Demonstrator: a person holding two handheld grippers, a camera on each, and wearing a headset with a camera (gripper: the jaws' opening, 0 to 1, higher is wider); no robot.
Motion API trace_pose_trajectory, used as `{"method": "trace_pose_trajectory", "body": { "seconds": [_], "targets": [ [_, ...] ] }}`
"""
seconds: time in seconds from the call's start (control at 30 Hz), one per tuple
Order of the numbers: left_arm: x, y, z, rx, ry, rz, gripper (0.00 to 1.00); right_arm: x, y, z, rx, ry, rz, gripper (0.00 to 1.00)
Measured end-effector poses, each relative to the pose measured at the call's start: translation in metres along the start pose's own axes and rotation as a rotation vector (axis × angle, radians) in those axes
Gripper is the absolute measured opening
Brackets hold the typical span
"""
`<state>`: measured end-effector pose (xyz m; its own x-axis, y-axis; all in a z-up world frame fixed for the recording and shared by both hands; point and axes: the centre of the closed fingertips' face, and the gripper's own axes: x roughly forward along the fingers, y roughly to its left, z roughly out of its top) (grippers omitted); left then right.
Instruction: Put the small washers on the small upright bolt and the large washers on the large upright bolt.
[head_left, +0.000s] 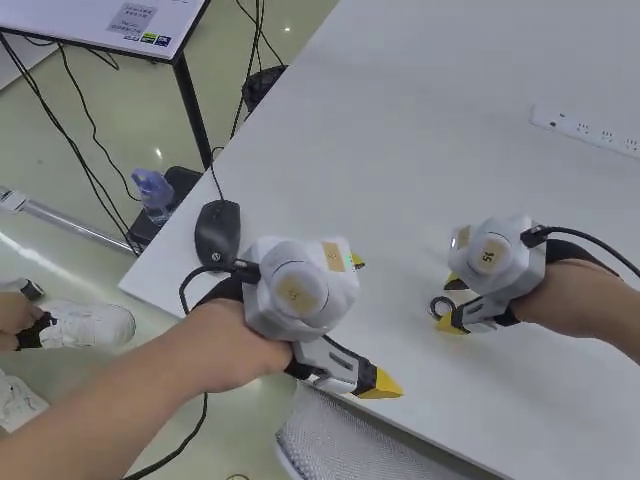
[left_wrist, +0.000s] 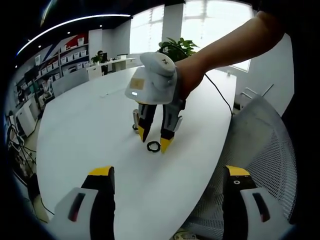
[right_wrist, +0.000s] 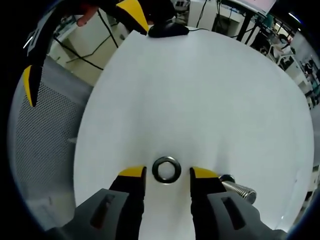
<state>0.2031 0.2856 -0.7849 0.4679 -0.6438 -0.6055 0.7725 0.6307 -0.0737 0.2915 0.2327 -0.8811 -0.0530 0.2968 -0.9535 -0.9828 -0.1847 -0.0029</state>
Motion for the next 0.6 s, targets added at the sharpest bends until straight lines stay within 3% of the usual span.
{"method": "trace_pose_trajectory", "body": {
  "seconds": [0.2,0.33,0.6],
  "targets": [
    [0.0000,0.0025,0.0013,-0.004,-0.002,0.003,0.88,-0.0009,0.0001,-0.0027,0.004,0.017,-0.006,0.25],
    [0.0004,0.0033,0.0004,-0.009,0.001,0.002,0.87,-0.0005,0.0012,-0.0022,0.003,0.015,-0.009,0.25],
    [0.0028,-0.0014,-0.0012,-0.015,0.009,-0.008,0.84,0.0003,0.0016,-0.0006,0.011,0.063,-0.015,0.22]
  ]
}}
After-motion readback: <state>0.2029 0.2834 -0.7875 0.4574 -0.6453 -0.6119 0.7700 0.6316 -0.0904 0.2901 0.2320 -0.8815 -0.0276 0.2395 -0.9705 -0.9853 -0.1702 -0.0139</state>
